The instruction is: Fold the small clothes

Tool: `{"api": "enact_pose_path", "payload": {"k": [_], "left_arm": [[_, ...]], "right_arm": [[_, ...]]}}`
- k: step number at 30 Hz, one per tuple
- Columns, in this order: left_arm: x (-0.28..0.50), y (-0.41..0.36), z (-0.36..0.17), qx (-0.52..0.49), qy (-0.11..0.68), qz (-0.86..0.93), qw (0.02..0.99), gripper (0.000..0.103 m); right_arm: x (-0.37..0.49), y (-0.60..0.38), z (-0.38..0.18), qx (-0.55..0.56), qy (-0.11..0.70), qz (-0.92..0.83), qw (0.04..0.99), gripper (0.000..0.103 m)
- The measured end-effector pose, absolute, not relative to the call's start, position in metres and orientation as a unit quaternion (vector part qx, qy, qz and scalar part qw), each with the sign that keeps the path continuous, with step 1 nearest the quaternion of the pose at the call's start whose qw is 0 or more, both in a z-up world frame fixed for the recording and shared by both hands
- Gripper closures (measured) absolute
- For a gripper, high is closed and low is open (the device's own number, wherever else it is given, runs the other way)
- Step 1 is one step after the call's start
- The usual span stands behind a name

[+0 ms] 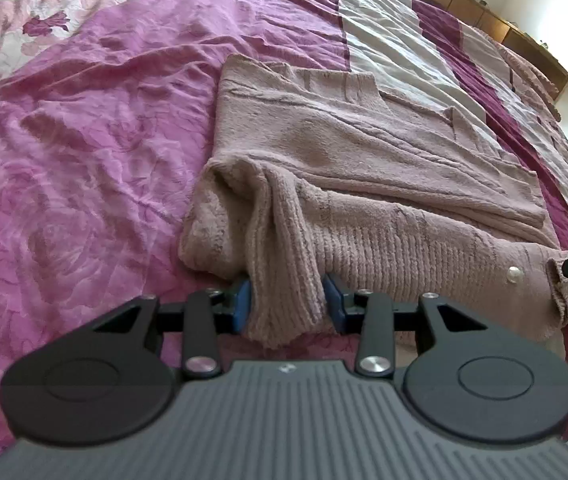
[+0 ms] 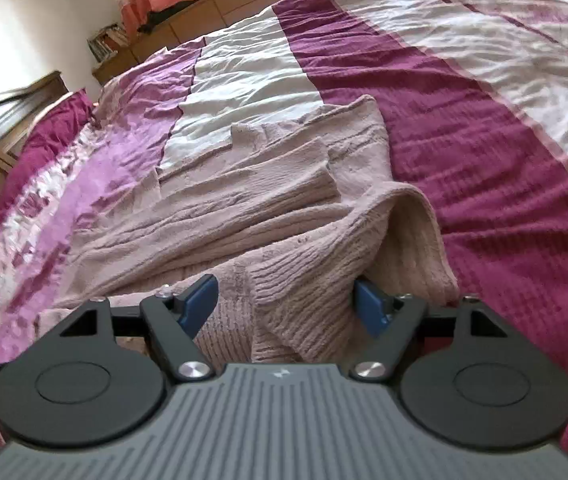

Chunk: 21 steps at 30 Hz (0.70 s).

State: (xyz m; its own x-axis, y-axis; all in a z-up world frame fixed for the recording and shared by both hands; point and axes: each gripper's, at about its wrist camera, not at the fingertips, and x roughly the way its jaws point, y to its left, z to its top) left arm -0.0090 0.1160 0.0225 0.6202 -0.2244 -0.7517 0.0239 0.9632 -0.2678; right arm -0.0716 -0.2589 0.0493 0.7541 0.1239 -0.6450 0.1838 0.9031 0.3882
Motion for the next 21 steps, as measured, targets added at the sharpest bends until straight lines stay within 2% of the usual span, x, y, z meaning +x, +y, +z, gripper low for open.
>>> {"api": "enact_pose_path", "payload": {"k": [6, 14, 16, 19, 21], "left_arm": [[-0.006, 0.114, 0.019, -0.116, 0.429, -0.07, 0.893, 0.062], [-0.008, 0.115, 0.02, -0.121, 0.431, -0.072, 0.891, 0.064], [-0.009, 0.116, 0.022, -0.126, 0.431, -0.077, 0.89, 0.07], [-0.012, 0.114, 0.022, -0.133, 0.436, -0.092, 0.885, 0.073], [-0.012, 0.112, 0.021, -0.135, 0.44, -0.101, 0.882, 0.073]], "right_arm": [[-0.063, -0.253, 0.04, 0.206, 0.359, -0.044, 0.909, 0.026], [-0.075, -0.275, 0.038, 0.253, 0.345, -0.058, 0.902, 0.062], [-0.079, -0.282, 0.038, 0.27, 0.338, -0.059, 0.9, 0.074], [-0.084, -0.292, 0.038, 0.302, 0.327, -0.057, 0.894, 0.083], [-0.086, -0.296, 0.036, 0.313, 0.327, -0.057, 0.89, 0.086]]}}
